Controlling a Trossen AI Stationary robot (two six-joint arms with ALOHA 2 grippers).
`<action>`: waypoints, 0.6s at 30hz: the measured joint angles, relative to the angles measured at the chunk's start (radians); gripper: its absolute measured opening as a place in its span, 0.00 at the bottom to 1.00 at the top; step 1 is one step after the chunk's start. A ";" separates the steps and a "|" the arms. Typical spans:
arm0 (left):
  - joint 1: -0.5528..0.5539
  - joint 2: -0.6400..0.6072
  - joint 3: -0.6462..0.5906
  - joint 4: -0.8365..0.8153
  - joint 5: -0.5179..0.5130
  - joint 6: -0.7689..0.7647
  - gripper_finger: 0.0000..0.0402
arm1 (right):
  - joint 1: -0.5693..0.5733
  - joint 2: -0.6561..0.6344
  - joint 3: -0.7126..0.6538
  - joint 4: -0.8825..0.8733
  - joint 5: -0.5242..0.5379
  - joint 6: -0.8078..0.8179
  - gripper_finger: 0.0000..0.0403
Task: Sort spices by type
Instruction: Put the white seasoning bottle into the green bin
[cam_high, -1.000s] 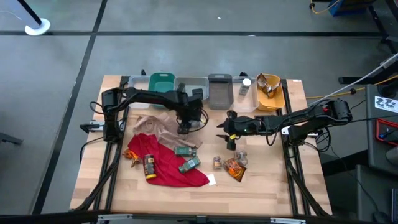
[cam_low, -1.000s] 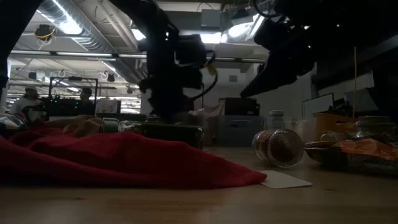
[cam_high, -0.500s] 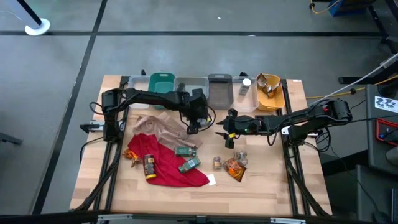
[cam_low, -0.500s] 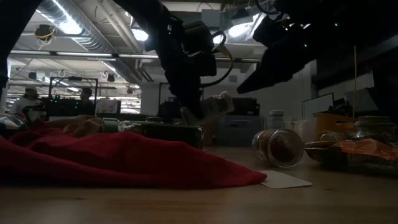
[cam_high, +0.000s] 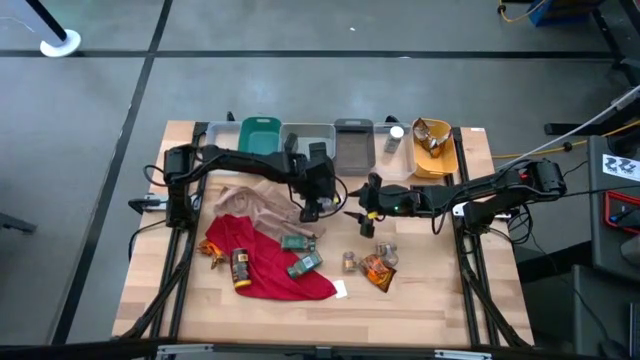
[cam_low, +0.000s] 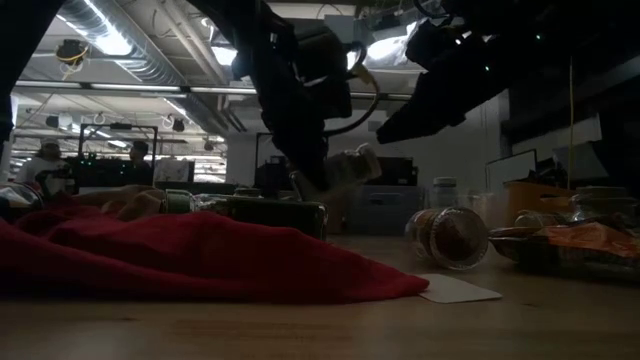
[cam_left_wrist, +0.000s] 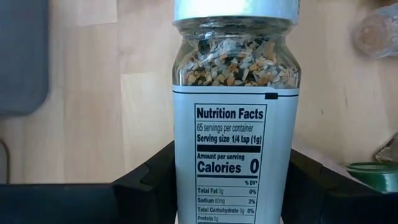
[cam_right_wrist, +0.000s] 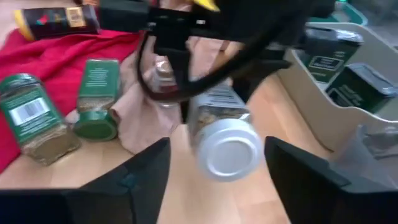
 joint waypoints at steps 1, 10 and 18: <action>-0.002 0.000 0.000 0.000 0.000 -0.001 0.47 | 0.000 0.000 0.000 0.000 0.007 0.000 0.68; -0.022 0.000 0.000 0.017 0.000 -0.005 0.47 | 0.000 0.000 0.000 -0.014 -0.064 -0.007 0.77; -0.052 -0.001 0.000 0.091 -0.001 0.006 0.47 | 0.000 0.000 0.000 -0.014 -0.066 -0.026 0.78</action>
